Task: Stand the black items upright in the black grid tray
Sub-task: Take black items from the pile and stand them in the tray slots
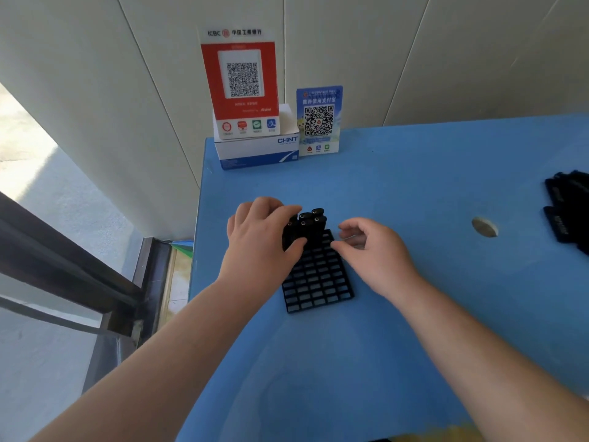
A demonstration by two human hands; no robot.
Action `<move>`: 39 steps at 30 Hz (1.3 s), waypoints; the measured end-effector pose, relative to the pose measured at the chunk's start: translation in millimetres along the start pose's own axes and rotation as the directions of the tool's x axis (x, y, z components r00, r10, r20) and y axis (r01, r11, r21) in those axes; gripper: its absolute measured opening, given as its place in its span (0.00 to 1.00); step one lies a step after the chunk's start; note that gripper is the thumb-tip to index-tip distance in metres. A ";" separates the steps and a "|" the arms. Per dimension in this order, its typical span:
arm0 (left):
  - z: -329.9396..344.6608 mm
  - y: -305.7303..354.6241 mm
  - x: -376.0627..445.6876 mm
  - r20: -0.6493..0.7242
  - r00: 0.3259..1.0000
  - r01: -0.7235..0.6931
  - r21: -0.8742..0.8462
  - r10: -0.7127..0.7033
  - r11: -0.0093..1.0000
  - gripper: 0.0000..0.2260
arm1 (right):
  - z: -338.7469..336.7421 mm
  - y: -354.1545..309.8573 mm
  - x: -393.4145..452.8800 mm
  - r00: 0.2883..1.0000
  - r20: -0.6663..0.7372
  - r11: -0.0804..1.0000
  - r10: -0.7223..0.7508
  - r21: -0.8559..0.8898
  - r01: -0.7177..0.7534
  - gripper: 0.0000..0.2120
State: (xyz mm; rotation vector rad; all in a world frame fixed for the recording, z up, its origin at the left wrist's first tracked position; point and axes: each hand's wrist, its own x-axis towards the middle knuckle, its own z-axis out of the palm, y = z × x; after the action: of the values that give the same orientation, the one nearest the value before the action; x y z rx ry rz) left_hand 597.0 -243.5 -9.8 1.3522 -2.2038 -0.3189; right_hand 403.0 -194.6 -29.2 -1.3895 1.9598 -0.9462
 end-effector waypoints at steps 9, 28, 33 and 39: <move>2.8 55.3 -4.8 0.094 0.958 -0.283 0.139 0.272 0.949 0.18 | -72.3 26.4 -40.8 0.984 -0.176 0.991 -0.017 -0.136 -0.008 0.11; 101.3 307.5 -105.5 0.419 0.801 -0.494 0.061 0.427 0.867 0.26 | -294.0 150.5 -263.1 0.894 -0.401 0.799 0.199 -0.462 -0.385 0.21; 128.0 367.5 -129.9 0.434 0.780 -0.506 0.014 0.451 0.862 0.25 | -339.6 180.5 -304.4 0.873 -0.431 0.763 0.227 -0.478 -0.435 0.21; 157.5 408.9 -126.2 0.461 0.751 -0.529 -0.009 0.473 0.849 0.25 | -369.4 209.5 -313.7 0.852 -0.462 0.767 0.246 -0.444 -0.463 0.20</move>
State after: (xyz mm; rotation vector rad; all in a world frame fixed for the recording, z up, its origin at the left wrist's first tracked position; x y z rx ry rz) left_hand 247.3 48.6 6.8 0.7180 -2.9147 -0.3151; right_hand 100.2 232.9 36.8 -1.0608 2.8355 -0.5068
